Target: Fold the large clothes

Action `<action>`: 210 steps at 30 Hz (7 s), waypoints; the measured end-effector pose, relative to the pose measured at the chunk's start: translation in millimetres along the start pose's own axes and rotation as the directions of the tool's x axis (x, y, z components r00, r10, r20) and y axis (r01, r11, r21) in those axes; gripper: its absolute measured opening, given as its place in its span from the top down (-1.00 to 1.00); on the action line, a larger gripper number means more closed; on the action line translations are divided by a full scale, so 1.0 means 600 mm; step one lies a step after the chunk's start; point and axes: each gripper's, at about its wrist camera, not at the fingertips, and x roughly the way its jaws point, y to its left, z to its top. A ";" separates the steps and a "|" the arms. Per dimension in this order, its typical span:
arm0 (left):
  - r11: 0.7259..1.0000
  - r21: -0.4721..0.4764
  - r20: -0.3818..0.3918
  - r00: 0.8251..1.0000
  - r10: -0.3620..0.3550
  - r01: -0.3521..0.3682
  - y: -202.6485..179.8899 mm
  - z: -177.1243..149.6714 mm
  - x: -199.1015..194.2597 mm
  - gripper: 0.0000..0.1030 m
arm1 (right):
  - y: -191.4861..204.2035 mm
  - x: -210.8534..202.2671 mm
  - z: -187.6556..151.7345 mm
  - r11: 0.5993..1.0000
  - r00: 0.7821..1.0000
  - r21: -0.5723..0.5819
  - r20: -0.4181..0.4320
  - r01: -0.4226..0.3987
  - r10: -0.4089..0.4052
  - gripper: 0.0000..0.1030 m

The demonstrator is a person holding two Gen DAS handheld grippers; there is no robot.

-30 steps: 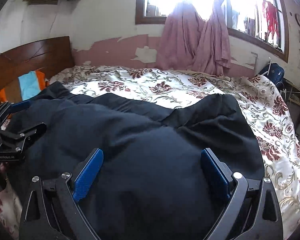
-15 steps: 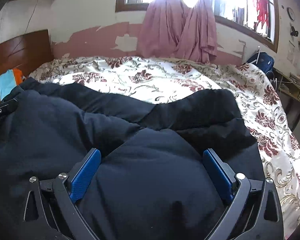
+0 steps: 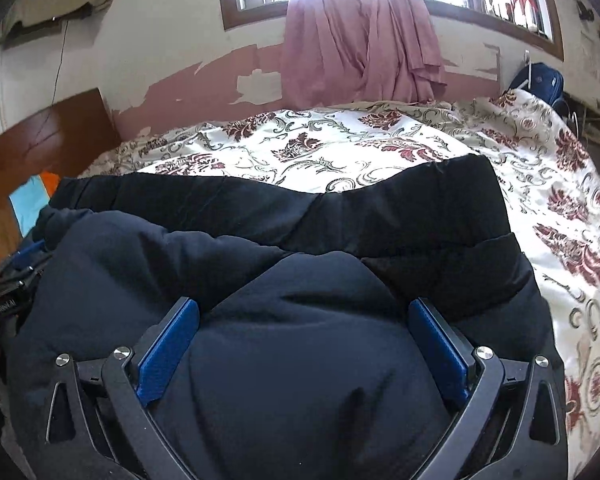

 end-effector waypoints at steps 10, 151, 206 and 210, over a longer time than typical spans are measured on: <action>0.999 -0.015 0.028 0.999 -0.031 0.032 0.007 -0.001 0.008 -1.00 | -0.008 0.017 -0.014 1.000 1.000 0.026 0.023 -0.017 0.017 -0.98; 0.963 -0.243 -0.273 0.944 -0.186 0.119 0.102 0.051 -0.305 0.57 | -0.057 -0.317 -0.055 0.904 0.898 0.071 0.166 -0.422 0.407 0.56; 0.979 -0.095 -0.028 0.984 0.178 -0.179 0.054 -0.087 -0.375 -1.00 | -0.039 -0.347 -0.121 0.999 0.994 0.050 0.108 0.013 -0.019 -0.97; 0.980 -0.060 0.049 0.980 0.195 -0.192 0.010 -0.091 -0.410 -1.00 | -0.022 -0.369 -0.130 0.999 0.989 0.039 0.146 0.022 -0.028 -0.97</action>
